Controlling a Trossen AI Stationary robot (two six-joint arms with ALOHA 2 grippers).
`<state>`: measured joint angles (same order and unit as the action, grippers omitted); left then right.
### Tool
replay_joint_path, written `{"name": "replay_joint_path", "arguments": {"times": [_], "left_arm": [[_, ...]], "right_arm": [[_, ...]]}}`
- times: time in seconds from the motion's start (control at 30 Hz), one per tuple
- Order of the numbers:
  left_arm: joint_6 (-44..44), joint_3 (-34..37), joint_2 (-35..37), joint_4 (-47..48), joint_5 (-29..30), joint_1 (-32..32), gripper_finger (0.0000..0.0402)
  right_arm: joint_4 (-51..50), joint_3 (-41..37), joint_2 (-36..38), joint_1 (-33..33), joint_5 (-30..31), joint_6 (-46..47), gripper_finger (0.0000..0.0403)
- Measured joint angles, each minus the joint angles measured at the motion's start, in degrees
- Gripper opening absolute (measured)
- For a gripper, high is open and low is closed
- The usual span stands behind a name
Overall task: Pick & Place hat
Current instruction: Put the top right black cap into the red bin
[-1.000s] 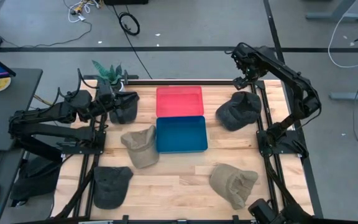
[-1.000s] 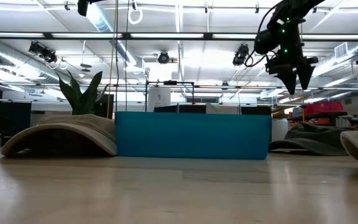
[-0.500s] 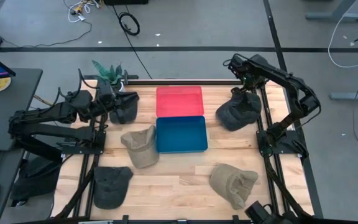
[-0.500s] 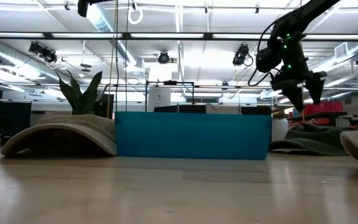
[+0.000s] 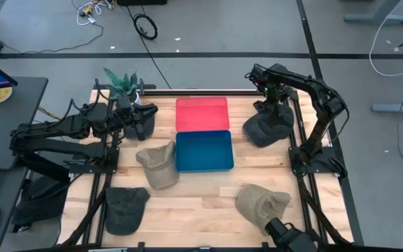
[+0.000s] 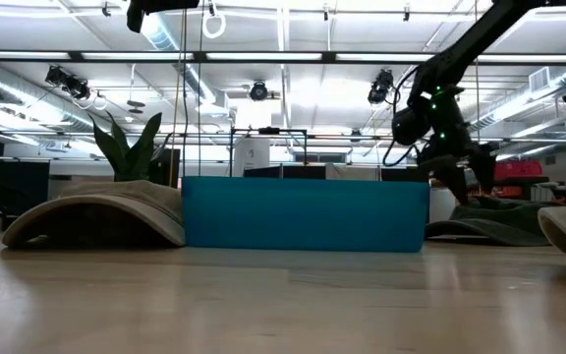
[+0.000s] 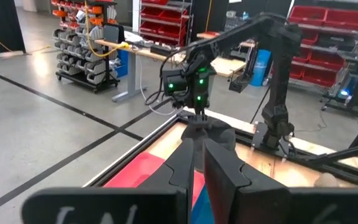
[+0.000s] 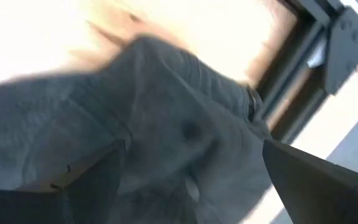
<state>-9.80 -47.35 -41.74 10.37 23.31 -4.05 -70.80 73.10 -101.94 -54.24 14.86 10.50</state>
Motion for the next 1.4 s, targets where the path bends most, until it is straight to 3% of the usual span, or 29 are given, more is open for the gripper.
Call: {"name": "replay_joint_path", "arguments": {"times": [0.33,0.53,0.67,0.87,0.9,1.17,1.4], "left_arm": [[0.0,0.0,-0.7,-0.1,0.0,0.0,0.0039],[0.0,0.0,-0.7,-0.2,0.0,0.0,0.0039],[0.0,0.0,-0.7,-0.2,0.0,0.0,0.0039],[0.0,0.0,-0.7,-0.2,0.0,0.0,0.0039],[0.0,0.0,-0.7,-0.2,0.0,0.0,0.0039],[0.0,0.0,-0.7,-0.2,0.0,0.0,0.0039],[0.1,0.0,-0.7,-0.2,0.0,0.0,0.0039]], "right_arm": [[1.7,0.0,-3.3,-2.0,-1.3,-2.0,0.0376],[2.4,-0.1,-5.9,-2.7,-4.5,-1.6,0.0327],[2.7,-0.2,-7.8,-2.7,-6.0,-0.4,0.0251],[1.5,-0.2,-7.3,-2.6,-9.2,-0.7,0.0039],[1.1,-0.2,-6.6,-2.5,-9.7,-1.3,0.0022],[-5.4,2.7,2.9,-1.3,-14.4,-2.6,0.0009],[-4.2,9.2,15.2,-1.2,-25.8,5.9,0.0006]]}}
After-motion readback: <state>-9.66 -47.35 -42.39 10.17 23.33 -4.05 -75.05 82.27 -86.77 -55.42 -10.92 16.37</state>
